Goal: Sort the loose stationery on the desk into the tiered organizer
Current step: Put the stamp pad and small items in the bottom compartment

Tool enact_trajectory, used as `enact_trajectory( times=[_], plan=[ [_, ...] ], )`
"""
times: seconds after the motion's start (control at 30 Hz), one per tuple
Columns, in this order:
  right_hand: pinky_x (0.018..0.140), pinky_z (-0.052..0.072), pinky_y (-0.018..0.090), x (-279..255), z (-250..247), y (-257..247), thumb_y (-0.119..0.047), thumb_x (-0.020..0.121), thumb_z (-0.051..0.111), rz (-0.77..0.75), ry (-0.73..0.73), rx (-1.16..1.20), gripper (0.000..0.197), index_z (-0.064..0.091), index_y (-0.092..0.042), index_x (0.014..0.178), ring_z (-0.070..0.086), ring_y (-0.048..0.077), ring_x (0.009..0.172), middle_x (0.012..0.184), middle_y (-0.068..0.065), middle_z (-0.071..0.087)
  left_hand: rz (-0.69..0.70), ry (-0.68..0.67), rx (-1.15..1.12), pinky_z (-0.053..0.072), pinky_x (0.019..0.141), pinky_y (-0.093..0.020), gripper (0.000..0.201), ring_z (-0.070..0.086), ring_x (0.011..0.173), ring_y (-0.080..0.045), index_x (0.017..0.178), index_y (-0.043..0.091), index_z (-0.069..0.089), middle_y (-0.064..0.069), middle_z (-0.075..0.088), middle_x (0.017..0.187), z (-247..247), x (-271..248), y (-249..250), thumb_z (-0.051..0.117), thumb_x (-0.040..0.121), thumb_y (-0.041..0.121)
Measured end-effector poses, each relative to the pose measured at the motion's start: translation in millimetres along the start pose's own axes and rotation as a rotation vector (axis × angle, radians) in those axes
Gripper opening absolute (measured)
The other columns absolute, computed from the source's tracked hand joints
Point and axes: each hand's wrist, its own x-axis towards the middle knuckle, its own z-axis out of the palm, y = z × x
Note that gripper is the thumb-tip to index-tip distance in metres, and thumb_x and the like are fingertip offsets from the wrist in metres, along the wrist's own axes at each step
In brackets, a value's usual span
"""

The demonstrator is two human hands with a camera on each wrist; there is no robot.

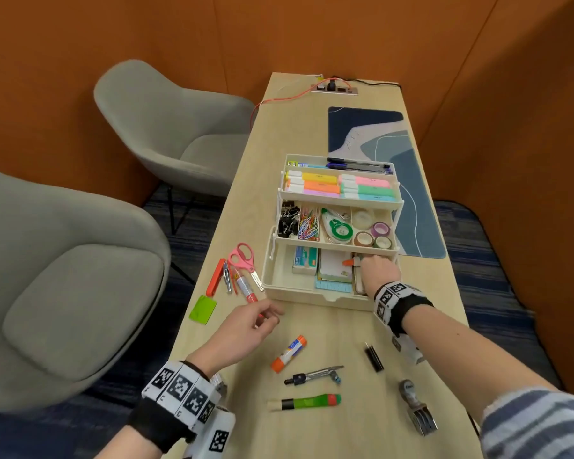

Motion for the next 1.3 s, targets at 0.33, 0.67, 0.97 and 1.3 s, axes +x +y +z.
enact_trajectory(
  times=[0.33, 0.67, 0.97, 1.3],
  plan=[
    [0.101, 0.04, 0.043, -22, 22, -16, -0.026, 0.097, 0.034, -0.054, 0.118, 0.158, 0.039, 0.046, -0.009, 0.131, 0.037, 0.032, 0.126, 0.138, 0.015, 0.035, -0.063, 0.018, 0.019, 0.051, 0.075, -0.021, 0.018, 0.063, 0.08, -0.011, 0.099, 0.034, 0.064, 0.011, 0.067, 0.094, -9, -23, -17, 0.052, 0.095, 0.021],
    [0.109, 0.026, 0.04, -8, -9, -5, -0.019, 0.1, 0.029, -0.025, -0.11, 0.514, 0.039, 0.051, -0.003, 0.129, 0.036, 0.035, 0.129, 0.137, 0.022, 0.044, -0.051, -0.066, 0.173, 0.046, 0.074, -0.02, 0.017, 0.06, 0.082, -0.01, 0.105, 0.025, 0.065, 0.008, 0.065, 0.099, 9, -13, -9, 0.052, 0.094, 0.023],
    [0.071, 0.045, 0.032, -113, 30, 14, -0.016, 0.091, 0.044, -0.12, 0.207, 0.379, 0.014, 0.057, -0.012, 0.09, 0.05, 0.021, 0.084, 0.093, 0.003, 0.05, -0.143, -0.055, 0.563, 0.048, 0.081, -0.039, 0.024, 0.06, 0.097, -0.03, 0.113, 0.014, 0.047, -0.008, 0.053, 0.114, 61, 11, -15, 0.047, 0.093, 0.027],
    [0.079, 0.044, 0.032, -133, 87, -5, -0.001, 0.087, 0.044, 0.015, -0.047, 0.317, 0.044, 0.038, -0.015, 0.128, 0.047, 0.027, 0.105, 0.118, 0.01, 0.041, -0.132, -0.141, 0.647, 0.047, 0.079, -0.039, 0.034, 0.058, 0.099, -0.029, 0.116, 0.013, 0.043, -0.01, 0.05, 0.117, 74, 19, -14, 0.055, 0.089, 0.029]
  ],
)
